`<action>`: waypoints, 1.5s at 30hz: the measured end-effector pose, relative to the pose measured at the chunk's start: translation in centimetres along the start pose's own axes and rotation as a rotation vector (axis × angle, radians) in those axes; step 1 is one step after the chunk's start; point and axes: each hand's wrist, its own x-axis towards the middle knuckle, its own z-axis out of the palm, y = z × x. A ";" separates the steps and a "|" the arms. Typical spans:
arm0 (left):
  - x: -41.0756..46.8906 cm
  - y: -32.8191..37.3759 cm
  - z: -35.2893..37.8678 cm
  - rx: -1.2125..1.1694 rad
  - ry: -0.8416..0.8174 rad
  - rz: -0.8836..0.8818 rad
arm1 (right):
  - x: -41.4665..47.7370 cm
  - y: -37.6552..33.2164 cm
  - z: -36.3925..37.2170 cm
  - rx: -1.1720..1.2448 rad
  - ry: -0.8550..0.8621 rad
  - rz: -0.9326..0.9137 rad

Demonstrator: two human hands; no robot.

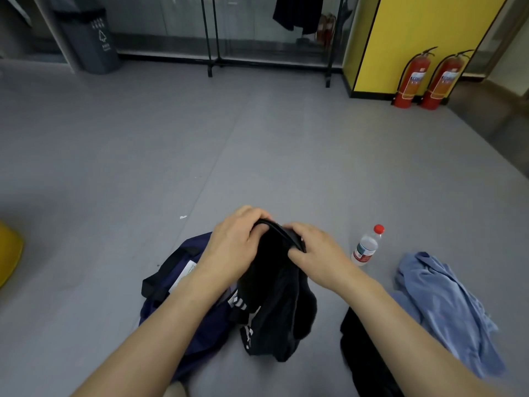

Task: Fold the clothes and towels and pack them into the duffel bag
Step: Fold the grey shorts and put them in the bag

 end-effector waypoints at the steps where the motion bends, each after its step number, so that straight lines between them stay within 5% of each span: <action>1: 0.1 -0.2 -0.2 0.008 0.006 -0.002 | -0.1 0.2 0.0 -0.037 0.007 0.002; 8: 0.2 -0.7 -0.9 0.037 0.012 -0.070 | -1.1 2.6 0.7 -0.148 -0.060 0.086; 14: 0.2 -0.6 -2.0 -0.244 0.090 -0.192 | -2.0 4.8 3.2 -0.131 -0.215 0.261; 22: 0.4 -3.7 -4.2 0.044 0.109 -0.124 | -2.6 6.3 -3.0 -0.021 0.155 0.216; 30: -0.2 -4.9 -5.1 0.061 0.083 -0.154 | -4.1 5.1 -5.6 -0.150 0.231 0.060; 39: -0.3 -5.5 -4.4 0.075 0.055 -0.139 | -5.3 6.3 -7.3 -0.284 0.198 0.028; 45: -0.2 -7.5 -0.2 0.330 -0.048 -0.082 | -2.8 10.5 -5.8 -0.397 0.021 0.142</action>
